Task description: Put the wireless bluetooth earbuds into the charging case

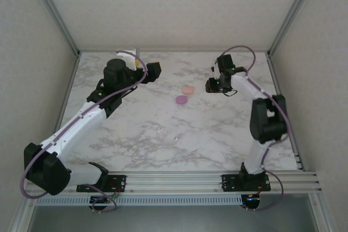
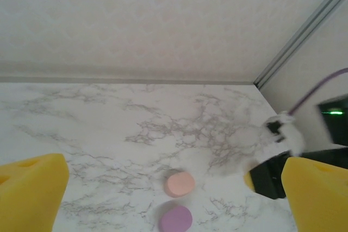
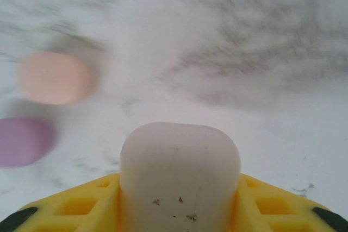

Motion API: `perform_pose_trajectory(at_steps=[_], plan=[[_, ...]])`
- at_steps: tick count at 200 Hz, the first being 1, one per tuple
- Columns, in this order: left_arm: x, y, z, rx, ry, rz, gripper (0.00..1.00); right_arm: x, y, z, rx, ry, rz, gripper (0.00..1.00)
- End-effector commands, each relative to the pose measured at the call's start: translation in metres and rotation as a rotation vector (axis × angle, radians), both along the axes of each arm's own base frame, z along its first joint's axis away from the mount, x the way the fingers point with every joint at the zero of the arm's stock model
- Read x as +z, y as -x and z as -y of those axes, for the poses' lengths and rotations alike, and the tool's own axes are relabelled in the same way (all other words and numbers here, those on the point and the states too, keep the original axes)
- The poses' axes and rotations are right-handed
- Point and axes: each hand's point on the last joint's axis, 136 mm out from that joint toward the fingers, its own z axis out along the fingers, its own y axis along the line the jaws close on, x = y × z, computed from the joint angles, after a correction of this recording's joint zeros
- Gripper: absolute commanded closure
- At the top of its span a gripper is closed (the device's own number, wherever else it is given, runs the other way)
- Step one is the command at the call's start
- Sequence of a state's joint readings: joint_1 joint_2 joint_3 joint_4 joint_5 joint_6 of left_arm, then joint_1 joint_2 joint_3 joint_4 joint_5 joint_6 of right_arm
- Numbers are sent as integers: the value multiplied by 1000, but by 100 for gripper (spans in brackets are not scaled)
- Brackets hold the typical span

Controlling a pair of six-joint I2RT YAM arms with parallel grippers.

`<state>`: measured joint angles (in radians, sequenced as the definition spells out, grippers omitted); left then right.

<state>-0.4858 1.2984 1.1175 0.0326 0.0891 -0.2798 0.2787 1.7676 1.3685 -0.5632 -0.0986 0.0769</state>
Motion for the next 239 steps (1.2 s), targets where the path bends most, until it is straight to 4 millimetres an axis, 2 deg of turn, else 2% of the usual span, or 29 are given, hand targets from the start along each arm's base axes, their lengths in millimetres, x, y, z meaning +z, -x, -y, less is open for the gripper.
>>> perform_pose_trajectory(at_steps=[1, 42, 71, 105, 160, 239], plan=[[7, -1, 17, -92, 47, -37, 0, 69, 9, -40, 212, -82, 286, 59], [12, 10, 57, -336, 94, -70, 10, 138, 63, -75, 505, -123, 642, 60], [19, 26, 82, -508, 136, -89, 18, 163, 90, -85, 656, -78, 839, 61], [21, 47, 106, -640, 117, -97, 22, 174, 100, -90, 714, -46, 922, 63], [8, 70, 138, -780, 59, -165, 31, 188, 106, -97, 734, -59, 965, 63], [-11, 81, 161, -859, -23, -238, 43, 188, 109, -100, 760, -44, 970, 61]])
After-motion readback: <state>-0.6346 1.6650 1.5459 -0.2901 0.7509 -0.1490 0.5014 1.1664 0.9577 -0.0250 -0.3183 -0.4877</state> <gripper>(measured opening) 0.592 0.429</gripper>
